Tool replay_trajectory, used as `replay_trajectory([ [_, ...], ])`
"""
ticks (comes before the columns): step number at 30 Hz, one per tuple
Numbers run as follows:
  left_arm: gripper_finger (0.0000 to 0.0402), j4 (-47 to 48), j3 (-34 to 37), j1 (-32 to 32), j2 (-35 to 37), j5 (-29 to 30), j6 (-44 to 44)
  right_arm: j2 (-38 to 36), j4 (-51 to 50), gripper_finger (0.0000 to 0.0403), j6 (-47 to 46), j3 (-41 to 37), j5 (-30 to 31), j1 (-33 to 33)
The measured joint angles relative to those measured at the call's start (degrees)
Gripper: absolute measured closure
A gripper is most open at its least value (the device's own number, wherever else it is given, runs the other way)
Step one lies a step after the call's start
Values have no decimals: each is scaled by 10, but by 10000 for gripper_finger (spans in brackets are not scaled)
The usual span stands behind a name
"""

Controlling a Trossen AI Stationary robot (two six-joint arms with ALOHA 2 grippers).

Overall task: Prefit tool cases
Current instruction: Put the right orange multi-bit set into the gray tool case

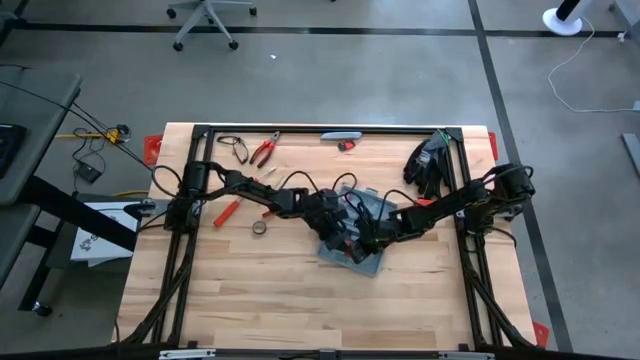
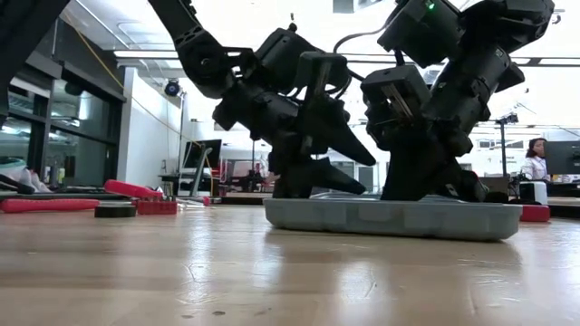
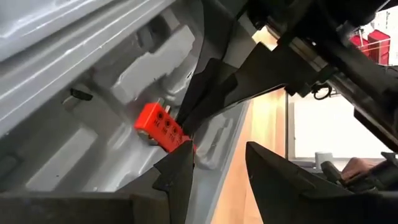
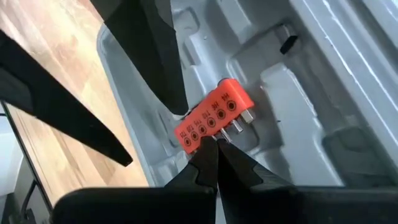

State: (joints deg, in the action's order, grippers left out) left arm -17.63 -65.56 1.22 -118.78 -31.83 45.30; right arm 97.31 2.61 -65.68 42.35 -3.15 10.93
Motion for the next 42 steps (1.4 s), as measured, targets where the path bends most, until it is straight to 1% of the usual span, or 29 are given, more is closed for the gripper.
replay_trajectory([
  [10,264,-8,-2,14,1,-7,2,-38,-28,403,2,-1,21,1],
  [13,264,-8,-2,18,1,-9,2,-50,-39,403,-6,-1,37,10],
  [15,264,-8,-2,19,1,-9,2,-55,-48,403,-15,-1,47,18],
  [20,264,-3,-2,24,1,-9,-5,-55,-67,403,-29,-1,49,27],
  [26,264,1,-2,32,1,-9,-9,-55,-23,403,-45,-1,48,39],
  [30,264,3,-2,36,1,-10,-16,-55,-19,403,-64,-1,74,42],
  [37,264,15,-2,46,2,-31,-30,-55,-5,403,-87,-1,87,41],
  [42,264,16,-2,53,2,-36,-35,-46,8,403,-119,0,116,57],
])
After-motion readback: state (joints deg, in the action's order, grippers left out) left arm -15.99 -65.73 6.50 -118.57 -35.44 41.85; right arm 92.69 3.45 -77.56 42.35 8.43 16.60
